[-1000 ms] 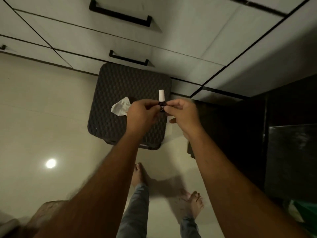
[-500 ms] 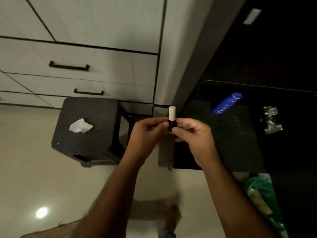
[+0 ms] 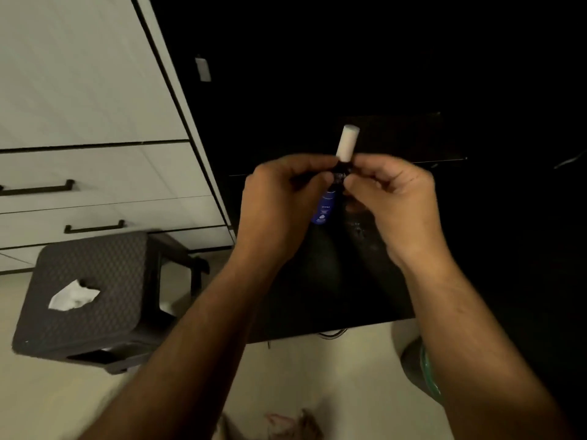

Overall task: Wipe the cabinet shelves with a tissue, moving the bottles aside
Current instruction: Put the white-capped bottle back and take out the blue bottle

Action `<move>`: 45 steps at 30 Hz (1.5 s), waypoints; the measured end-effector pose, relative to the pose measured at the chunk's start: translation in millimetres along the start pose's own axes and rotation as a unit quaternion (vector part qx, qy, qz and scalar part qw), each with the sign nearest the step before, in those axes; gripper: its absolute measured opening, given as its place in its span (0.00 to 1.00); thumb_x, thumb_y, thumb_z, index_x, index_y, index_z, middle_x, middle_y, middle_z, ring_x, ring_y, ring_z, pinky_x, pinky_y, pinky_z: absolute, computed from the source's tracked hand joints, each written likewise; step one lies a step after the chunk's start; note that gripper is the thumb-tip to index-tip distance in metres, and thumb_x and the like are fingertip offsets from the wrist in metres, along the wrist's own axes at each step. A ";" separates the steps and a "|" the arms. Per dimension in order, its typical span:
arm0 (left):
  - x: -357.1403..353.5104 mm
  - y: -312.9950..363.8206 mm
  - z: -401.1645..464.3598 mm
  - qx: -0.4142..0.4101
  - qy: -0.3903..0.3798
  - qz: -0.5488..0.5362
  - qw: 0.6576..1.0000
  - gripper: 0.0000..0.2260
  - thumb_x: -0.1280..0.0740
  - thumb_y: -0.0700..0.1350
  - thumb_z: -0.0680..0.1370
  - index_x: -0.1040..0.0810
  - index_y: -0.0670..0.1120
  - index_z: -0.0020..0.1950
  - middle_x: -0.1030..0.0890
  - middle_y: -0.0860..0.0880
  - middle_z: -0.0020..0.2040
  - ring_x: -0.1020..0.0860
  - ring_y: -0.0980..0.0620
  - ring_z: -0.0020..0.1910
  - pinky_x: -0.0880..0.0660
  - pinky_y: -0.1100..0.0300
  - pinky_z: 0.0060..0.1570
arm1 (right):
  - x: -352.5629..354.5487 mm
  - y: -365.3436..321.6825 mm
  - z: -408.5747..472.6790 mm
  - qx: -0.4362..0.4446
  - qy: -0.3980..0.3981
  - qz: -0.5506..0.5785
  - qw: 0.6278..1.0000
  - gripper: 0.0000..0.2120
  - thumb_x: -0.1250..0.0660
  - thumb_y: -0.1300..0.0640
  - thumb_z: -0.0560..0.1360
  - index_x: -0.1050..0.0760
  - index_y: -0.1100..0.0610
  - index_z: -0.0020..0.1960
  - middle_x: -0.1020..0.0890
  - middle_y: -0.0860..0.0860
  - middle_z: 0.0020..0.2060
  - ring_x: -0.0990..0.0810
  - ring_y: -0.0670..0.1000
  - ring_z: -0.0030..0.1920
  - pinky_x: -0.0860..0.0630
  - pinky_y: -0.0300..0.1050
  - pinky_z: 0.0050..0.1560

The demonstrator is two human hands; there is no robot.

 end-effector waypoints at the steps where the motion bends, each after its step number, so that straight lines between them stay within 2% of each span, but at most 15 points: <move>1: -1.5 5.5 8.3 -0.011 -0.001 0.004 1.000 0.10 0.34 0.41 0.79 0.20 0.49 0.59 0.18 0.53 0.56 0.20 0.58 0.54 0.21 0.57 0.53 | 2.5 -6.2 9.0 0.015 0.002 -0.011 1.000 0.14 0.31 0.68 0.75 0.20 0.51 0.53 0.16 0.44 0.40 0.17 0.45 0.41 0.22 0.37 0.38; 6: -13.2 8.7 52.8 0.010 0.002 -0.020 1.000 0.11 0.35 0.40 0.80 0.22 0.47 0.61 0.19 0.52 0.53 0.19 0.56 0.51 0.19 0.58 0.49 | 12.1 -13.3 52.7 0.045 0.008 -0.049 0.998 0.13 0.31 0.67 0.75 0.21 0.49 0.50 0.16 0.44 0.41 0.16 0.45 0.43 0.23 0.38 0.36; 14: -29.3 -12.4 100.6 0.061 0.020 -0.026 0.998 0.10 0.34 0.39 0.79 0.20 0.44 0.59 0.18 0.48 0.53 0.19 0.53 0.51 0.19 0.55 0.50 | 20.4 9.5 102.5 0.044 0.009 -0.118 0.992 0.08 0.29 0.65 0.75 0.19 0.56 0.53 0.15 0.51 0.44 0.15 0.47 0.44 0.21 0.39 0.38; 19: -31.7 -19.7 108.1 0.073 0.028 -0.030 0.996 0.09 0.33 0.39 0.79 0.20 0.44 0.59 0.18 0.48 0.52 0.19 0.53 0.50 0.19 0.55 0.50 | 16.6 10.5 112.5 0.076 0.017 -0.188 0.979 0.08 0.29 0.64 0.74 0.18 0.54 0.51 0.16 0.46 0.42 0.16 0.43 0.44 0.21 0.36 0.40; 28: -35.7 -23.2 108.2 0.089 0.032 -0.054 0.994 0.10 0.33 0.37 0.78 0.21 0.41 0.60 0.19 0.46 0.52 0.19 0.51 0.52 0.19 0.54 0.50 | 17.6 13.9 114.4 0.091 0.029 -0.249 0.964 0.08 0.30 0.64 0.75 0.17 0.54 0.51 0.17 0.46 0.41 0.17 0.44 0.42 0.18 0.42 0.43; 36: -37.2 -27.9 110.5 0.092 0.041 -0.056 0.993 0.10 0.33 0.36 0.78 0.21 0.40 0.59 0.19 0.46 0.50 0.18 0.51 0.51 0.18 0.54 0.48 | 17.0 13.4 113.3 0.097 0.044 -0.275 0.956 0.08 0.29 0.64 0.74 0.17 0.55 0.51 0.19 0.42 0.39 0.18 0.41 0.41 0.19 0.36 0.42; 41: -26.0 -21.1 101.4 0.062 0.070 -0.031 0.995 0.09 0.34 0.38 0.79 0.21 0.42 0.58 0.18 0.48 0.50 0.18 0.53 0.50 0.18 0.54 0.49 | 21.7 11.5 110.0 0.090 0.056 -0.282 0.954 0.10 0.28 0.62 0.74 0.18 0.56 0.55 0.17 0.46 0.44 0.17 0.42 0.44 0.17 0.42 0.45; 45: -12.1 -9.7 53.2 0.034 0.109 -0.116 0.987 0.08 0.34 0.41 0.80 0.21 0.46 0.59 0.17 0.49 0.50 0.17 0.55 0.49 0.19 0.60 0.47 | 50.7 -1.2 74.3 0.114 0.158 -0.215 0.957 0.05 0.30 0.58 0.74 0.17 0.49 0.46 0.17 0.44 0.36 0.16 0.48 0.37 0.19 0.53 0.37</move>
Point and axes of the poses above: each hand's wrist, its own z-axis towards the middle knuckle, its own x-axis out of the back of the hand, y = z × x, the point moved 6 cm from there along z, towards the middle knuckle
